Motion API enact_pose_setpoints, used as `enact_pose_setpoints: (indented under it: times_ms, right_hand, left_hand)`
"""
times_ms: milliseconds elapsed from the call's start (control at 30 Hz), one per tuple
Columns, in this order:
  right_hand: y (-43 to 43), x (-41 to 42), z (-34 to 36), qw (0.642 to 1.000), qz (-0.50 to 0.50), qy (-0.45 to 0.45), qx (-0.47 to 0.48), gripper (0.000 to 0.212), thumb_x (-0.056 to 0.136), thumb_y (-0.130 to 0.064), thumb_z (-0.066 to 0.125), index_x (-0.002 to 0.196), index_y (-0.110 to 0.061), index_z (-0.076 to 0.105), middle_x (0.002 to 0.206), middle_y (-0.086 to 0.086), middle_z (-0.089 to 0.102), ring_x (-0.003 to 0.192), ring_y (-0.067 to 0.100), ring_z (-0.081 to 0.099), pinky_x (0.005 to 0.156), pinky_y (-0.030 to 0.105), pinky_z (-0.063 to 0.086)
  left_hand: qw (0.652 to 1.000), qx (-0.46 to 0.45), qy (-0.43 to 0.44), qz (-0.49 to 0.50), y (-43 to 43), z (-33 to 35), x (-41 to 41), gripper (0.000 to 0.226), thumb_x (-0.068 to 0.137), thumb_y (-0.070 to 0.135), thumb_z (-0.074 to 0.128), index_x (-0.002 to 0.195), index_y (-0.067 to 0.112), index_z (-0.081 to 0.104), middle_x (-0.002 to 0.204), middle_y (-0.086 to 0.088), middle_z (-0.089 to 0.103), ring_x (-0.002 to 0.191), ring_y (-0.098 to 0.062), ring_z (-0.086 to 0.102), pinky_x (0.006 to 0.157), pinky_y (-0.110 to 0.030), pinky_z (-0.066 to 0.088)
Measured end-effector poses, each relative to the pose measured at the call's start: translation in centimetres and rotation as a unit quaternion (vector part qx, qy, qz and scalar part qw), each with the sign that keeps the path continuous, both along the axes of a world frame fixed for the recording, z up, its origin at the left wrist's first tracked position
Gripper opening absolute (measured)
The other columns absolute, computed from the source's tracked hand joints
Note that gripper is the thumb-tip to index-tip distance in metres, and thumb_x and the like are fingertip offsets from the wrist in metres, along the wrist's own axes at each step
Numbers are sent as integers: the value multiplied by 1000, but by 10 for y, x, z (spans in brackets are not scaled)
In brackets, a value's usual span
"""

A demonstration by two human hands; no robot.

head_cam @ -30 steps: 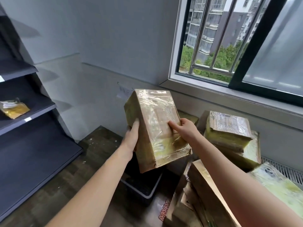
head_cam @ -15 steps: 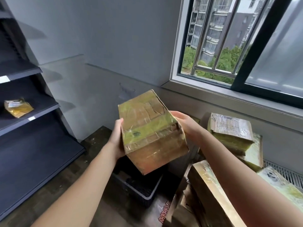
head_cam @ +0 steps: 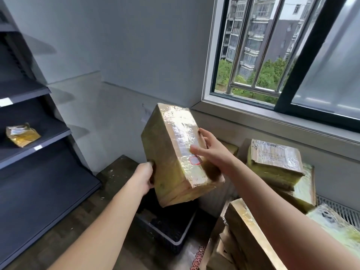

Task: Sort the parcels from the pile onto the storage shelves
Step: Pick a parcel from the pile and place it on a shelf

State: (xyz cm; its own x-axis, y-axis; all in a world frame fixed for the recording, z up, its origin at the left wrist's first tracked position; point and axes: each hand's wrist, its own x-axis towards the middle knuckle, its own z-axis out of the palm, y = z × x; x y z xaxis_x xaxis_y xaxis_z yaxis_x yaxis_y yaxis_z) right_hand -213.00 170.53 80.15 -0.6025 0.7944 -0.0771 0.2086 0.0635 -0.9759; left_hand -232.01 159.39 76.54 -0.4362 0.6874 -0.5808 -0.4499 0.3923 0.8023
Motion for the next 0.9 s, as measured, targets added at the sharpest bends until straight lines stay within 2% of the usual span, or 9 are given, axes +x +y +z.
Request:
enact_pose_setpoints:
  times_ms: [67,133,233,300,433,567,700,833,900]
  right_hand:
    - [1,-4,1,1000,-3,-3,8,103,68,-40,85,152,-22,28,134,-2,57,113,12,65,103,36,50]
    - [0,-6,4,1000,-9,-1,17,104,66,-44,83,152,-20,30,130,-2,62,111,13,66,103,39,50]
    - [0,-8,3,999,-23,9,22,75,76,-30,77,143,-20,46,118,-1,70,102,14,71,96,38,54]
    - [-2,-11,1,998,-49,11,29,57,83,-19,76,136,-17,55,108,-2,73,92,11,72,85,29,57]
    - [-6,-17,-3,993,-107,36,45,48,86,-7,73,131,-13,57,99,-1,72,79,10,69,67,17,56]
    - [-7,-18,-3,989,-123,68,48,51,84,-9,76,130,-17,56,113,3,71,99,18,70,86,34,59]
    - [-12,-25,-1,985,-128,89,72,49,85,-8,75,128,-19,56,115,3,69,106,21,68,96,45,54]
    - [-16,-28,0,985,-119,106,73,43,86,-4,73,123,-20,55,112,1,69,105,23,68,94,44,56]
    - [-18,-31,2,985,-112,105,72,45,87,-5,72,126,-16,54,115,6,69,101,22,69,88,40,58]
  left_hand:
    - [1000,4,12,-4,1,2,0,33,106,26,38,122,5,58,93,-8,65,84,-24,61,82,-39,50]
    - [999,8,37,-9,2,6,1,36,105,28,39,123,5,58,93,-7,65,87,-24,62,84,-37,51]
    - [996,20,81,-31,4,7,2,41,103,38,40,126,10,58,98,-3,67,90,-21,64,86,-35,52]
    - [992,37,113,-45,4,9,5,44,101,46,41,123,13,60,105,-4,69,92,-19,65,81,-32,54]
    - [978,82,184,-58,3,15,15,50,102,47,37,120,10,66,118,-3,69,102,-15,64,88,-26,51]
    - [967,179,143,-111,-6,25,21,38,101,44,41,127,22,58,115,11,67,90,9,65,66,-5,47]
    - [953,186,197,-136,-12,21,19,47,84,18,75,126,19,53,120,2,68,104,-7,67,81,-19,54]
    - [944,191,231,-137,-15,18,16,54,81,10,78,127,21,52,114,7,70,98,-2,68,76,-15,54]
    - [947,184,233,-127,-16,19,14,56,81,12,78,129,23,51,116,7,69,102,-4,67,82,-19,53]
